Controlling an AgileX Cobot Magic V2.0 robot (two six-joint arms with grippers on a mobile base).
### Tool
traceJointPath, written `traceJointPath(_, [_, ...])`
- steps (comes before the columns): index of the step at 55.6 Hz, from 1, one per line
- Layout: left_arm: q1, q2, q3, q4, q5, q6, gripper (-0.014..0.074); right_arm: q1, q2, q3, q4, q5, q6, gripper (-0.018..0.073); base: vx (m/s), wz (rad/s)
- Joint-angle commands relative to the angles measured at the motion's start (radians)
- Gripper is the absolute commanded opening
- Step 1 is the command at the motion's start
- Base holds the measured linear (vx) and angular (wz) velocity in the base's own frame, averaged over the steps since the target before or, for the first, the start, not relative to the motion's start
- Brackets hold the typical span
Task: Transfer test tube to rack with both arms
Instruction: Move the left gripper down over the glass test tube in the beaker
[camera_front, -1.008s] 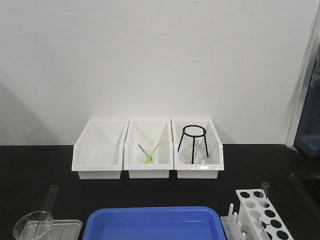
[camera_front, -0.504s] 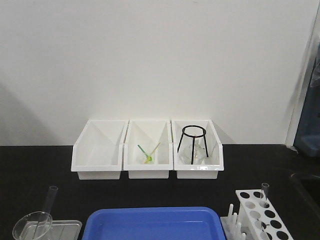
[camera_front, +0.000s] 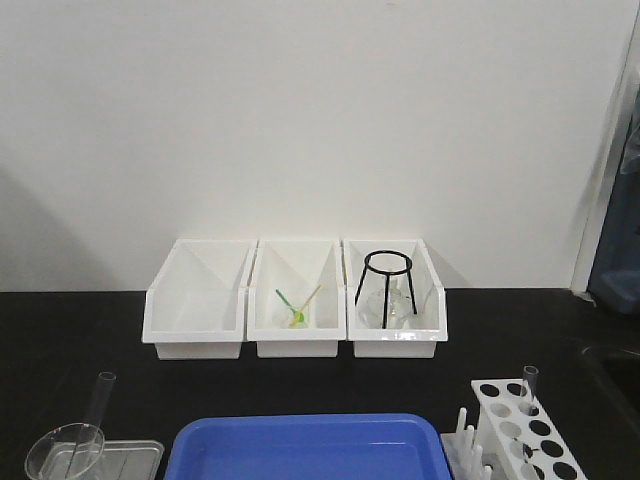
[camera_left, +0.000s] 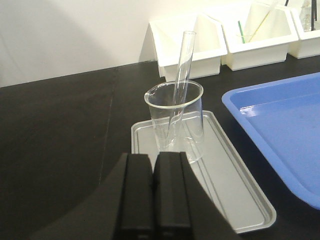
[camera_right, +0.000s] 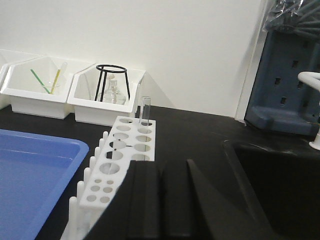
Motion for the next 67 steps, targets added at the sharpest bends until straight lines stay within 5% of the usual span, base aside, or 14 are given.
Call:
traceJointPath(1, [0.002,-0.014,-0.027,-0.01,-0.094,-0.011,0.0003,-0.004,-0.008,0.015,-0.002,-0.113,0.0,-0.0008,0.0,0.0])
traceJointPath(7, [0.002,-0.014,-0.027,-0.118,-0.099,-0.084,0.0003,-0.004,-0.008,0.015,0.001,-0.138,0.001,-0.0008,0.0,0.0])
traceJointPath(17, [0.002,-0.014,-0.027,-0.129,-0.124,-0.078,0.0003,-0.004,-0.008,0.015,0.007,-0.226,0.001,-0.0008,0.0,0.0])
traceJointPath(33, [0.001,-0.013,-0.135,-0.232,-0.458,-0.172,0.0003,-0.004,-0.007,-0.14,0.058,-0.242,0.009,-0.0008,0.0,0.0])
traceJointPath(43, [0.001,0.126,-0.448,-0.137,-0.452,-0.035,0.0003,-0.004,0.147,-0.444,0.075,-0.218,0.003,-0.0008,0.0,0.0])
traceJointPath(55, [0.001,0.528,-0.774,-0.135,-0.357,-0.031,0.0003,-0.004,0.53,-0.708,0.068,-0.255,-0.054,-0.0008,0.0,0.0])
traceJointPath(67, [0.001,0.777,-0.842,-0.135,-0.284,-0.031,0.0003,-0.004,0.76,-0.777,0.076,-0.307,-0.054,-0.0008,0.0,0.0])
